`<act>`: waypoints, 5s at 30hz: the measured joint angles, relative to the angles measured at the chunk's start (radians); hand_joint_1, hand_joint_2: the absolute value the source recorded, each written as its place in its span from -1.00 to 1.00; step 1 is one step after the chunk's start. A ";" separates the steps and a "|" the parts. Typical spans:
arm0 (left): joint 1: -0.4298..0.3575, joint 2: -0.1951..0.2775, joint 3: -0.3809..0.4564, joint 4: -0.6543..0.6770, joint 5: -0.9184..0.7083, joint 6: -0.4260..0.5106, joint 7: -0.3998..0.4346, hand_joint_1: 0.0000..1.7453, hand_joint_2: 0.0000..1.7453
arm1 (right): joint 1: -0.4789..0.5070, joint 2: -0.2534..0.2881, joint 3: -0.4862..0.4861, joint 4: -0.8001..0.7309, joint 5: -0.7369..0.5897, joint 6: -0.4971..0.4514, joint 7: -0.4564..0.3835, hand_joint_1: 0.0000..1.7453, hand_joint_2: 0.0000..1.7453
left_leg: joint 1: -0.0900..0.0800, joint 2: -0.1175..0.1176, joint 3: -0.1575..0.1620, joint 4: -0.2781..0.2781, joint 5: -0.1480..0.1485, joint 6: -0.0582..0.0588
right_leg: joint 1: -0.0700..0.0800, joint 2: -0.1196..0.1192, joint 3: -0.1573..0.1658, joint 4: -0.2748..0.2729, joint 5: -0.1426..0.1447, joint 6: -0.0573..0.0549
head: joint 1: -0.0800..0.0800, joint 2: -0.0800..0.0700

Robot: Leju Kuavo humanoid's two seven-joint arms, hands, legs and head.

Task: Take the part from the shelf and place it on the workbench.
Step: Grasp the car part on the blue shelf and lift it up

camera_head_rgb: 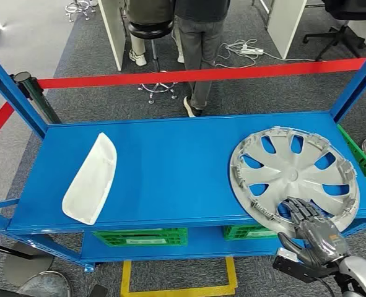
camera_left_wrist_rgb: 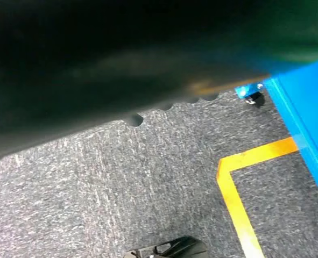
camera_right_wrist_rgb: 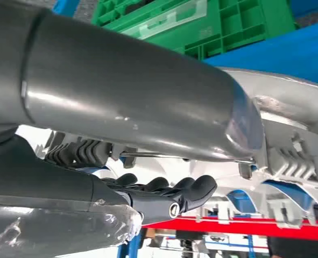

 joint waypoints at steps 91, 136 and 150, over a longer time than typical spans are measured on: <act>0.004 -0.003 0.001 0.000 0.041 -0.006 -0.006 -1.00 -1.00 | 0.022 -0.065 -0.071 -0.077 0.108 -0.046 0.031 1.00 1.00 | -0.007 0.000 0.025 -0.041 -0.013 0.000 | -0.006 0.001 -0.029 0.019 0.009 0.003 | 0.001 0.000; -0.025 -0.019 -0.041 0.006 -0.001 -0.025 -0.025 -1.00 1.00 | -0.358 0.313 0.374 -0.328 0.112 -0.399 -0.156 1.00 1.00 | -0.003 -0.001 0.111 -0.297 0.146 0.037 | 0.002 0.007 -0.084 0.091 -0.030 0.028 | 0.012 0.000; -0.029 -0.016 -0.078 0.014 0.002 0.001 -0.022 -1.00 1.00 | -0.423 0.348 0.495 -0.230 0.168 -0.430 -0.075 1.00 1.00 | -0.011 -0.003 0.097 -0.264 0.120 0.009 | 0.003 0.007 -0.043 0.012 0.024 -0.001 | 0.009 0.000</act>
